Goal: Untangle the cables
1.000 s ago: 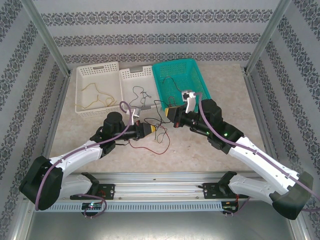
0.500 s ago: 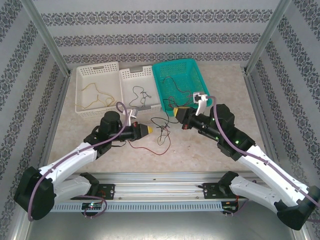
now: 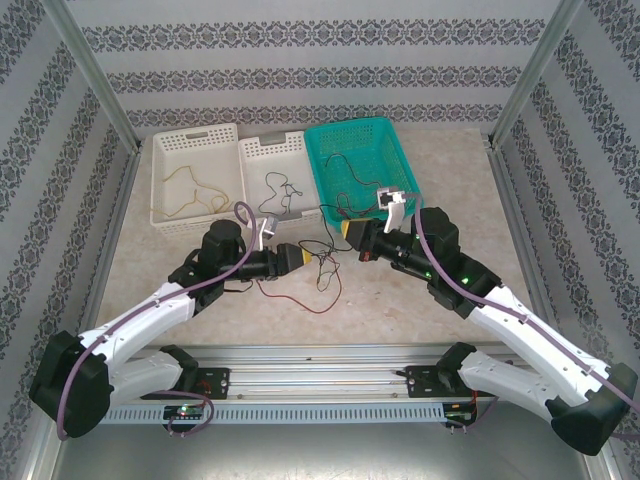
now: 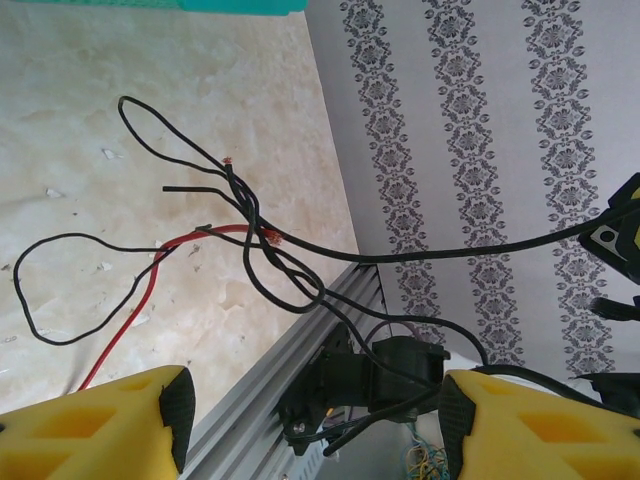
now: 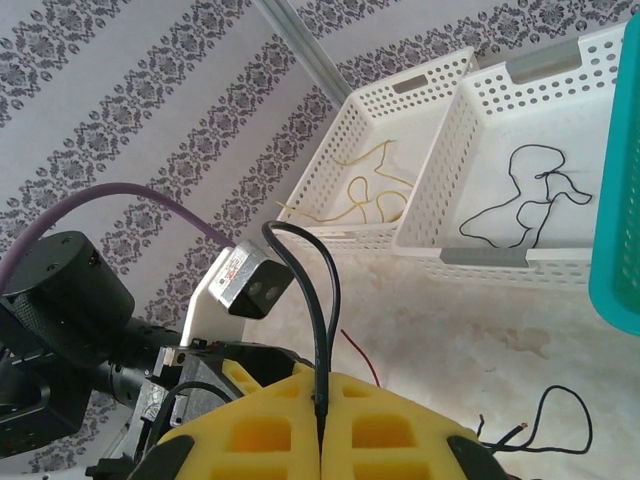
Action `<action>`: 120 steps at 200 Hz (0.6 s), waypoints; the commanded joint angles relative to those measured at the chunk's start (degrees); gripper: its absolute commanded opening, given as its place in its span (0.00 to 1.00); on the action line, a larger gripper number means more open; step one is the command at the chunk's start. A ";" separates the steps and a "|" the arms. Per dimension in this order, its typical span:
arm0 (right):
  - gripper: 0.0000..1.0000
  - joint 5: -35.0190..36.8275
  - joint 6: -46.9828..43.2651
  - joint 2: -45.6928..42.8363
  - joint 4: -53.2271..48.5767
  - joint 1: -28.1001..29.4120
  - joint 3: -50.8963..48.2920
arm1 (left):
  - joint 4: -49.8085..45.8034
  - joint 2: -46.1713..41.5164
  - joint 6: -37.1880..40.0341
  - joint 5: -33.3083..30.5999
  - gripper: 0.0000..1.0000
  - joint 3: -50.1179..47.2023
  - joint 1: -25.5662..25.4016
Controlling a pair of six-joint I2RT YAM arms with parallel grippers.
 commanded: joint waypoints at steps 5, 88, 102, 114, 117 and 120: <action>0.00 -1.82 0.69 0.31 3.36 0.27 -0.08 | -0.88 -0.46 1.26 -0.54 0.66 1.66 0.13; 0.00 -1.89 0.60 1.91 5.06 2.10 0.01 | -2.21 3.11 0.31 -1.18 0.59 4.52 -0.36; 0.00 -1.69 0.60 2.12 5.25 2.08 0.10 | -1.94 3.24 0.47 -0.51 0.56 4.19 -0.52; 0.00 -1.60 0.61 2.35 5.46 2.20 0.18 | -1.77 3.30 0.49 -0.31 0.55 3.79 -0.68; 0.00 -1.59 0.68 2.39 5.56 2.16 0.25 | -1.75 3.29 0.49 -0.22 0.55 3.70 -0.69; 0.00 -1.60 0.70 2.44 5.56 2.22 0.27 | -1.68 3.27 0.49 -0.15 0.55 3.56 -0.77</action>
